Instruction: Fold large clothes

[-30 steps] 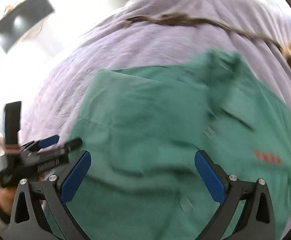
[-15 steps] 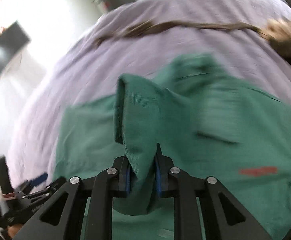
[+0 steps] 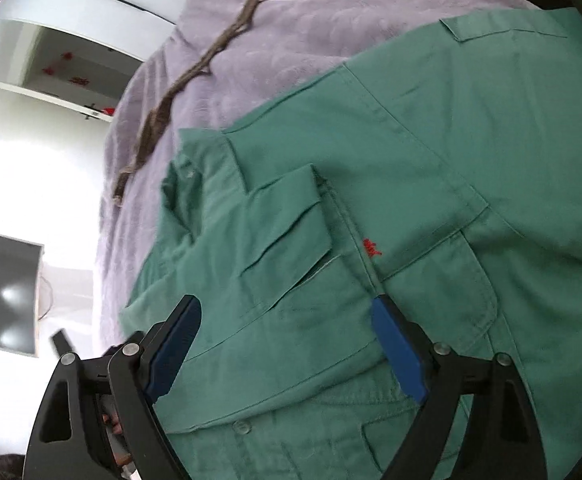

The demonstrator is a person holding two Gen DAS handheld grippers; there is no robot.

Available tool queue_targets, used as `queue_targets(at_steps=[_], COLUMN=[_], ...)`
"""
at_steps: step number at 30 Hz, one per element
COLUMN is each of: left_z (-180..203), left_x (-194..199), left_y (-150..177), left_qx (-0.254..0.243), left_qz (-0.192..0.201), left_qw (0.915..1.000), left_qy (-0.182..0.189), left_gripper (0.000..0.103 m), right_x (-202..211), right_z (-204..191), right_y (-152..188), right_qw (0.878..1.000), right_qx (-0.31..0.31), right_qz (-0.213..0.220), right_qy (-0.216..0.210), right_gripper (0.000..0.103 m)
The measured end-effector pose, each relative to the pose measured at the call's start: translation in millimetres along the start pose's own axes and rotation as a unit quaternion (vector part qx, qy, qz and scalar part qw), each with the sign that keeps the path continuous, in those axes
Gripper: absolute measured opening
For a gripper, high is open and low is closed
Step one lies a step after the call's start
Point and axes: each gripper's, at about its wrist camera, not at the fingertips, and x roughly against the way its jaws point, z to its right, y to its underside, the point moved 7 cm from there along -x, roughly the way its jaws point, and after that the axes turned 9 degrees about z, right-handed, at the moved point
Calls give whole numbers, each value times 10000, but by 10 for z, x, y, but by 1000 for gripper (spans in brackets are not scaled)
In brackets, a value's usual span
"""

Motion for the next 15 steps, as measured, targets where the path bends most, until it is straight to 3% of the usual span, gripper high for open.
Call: queue_targets(at_steps=[2, 4, 6, 8, 11, 12, 13, 14, 15], left_z=[92, 120, 59, -37, -76, -63, -44, -2, 37], left_x=[-3, 71, 118, 132, 114, 93, 68, 31, 4], left_y=[-62, -106, -128, -138, -136, -128, -132, -129, -130], left_qx=[-33, -157, -120, 72, 210, 232, 238, 241, 228], left_qz=[91, 210, 246, 194, 158, 154, 137, 109, 102], left_qw=[9999, 9996, 9996, 9996, 9994, 9994, 9995, 9995, 9996], left_qy=[45, -66, -3, 196, 235, 184, 159, 148, 153], left_gripper=[67, 32, 19, 19, 19, 19, 26, 30, 30], right_x=[-11, 38, 117, 139, -43, -68, -72, -52, -11], right_z=[11, 44, 77, 133, 232, 234, 190, 150, 66], right_y=[3, -19, -78, -85, 1, 11, 16, 30, 17], right_qw=[9996, 9986, 9958, 9947, 9971, 9952, 9924, 9898, 9875], right_qx=[137, 304, 539, 621, 372, 526, 788, 983, 1216], right_qz=[21, 98, 344, 348, -216, -266, -302, -340, -277], right_qy=[245, 411, 651, 742, 623, 783, 892, 978, 969], right_gripper=[87, 85, 85, 85, 81, 72, 18, 7, 7])
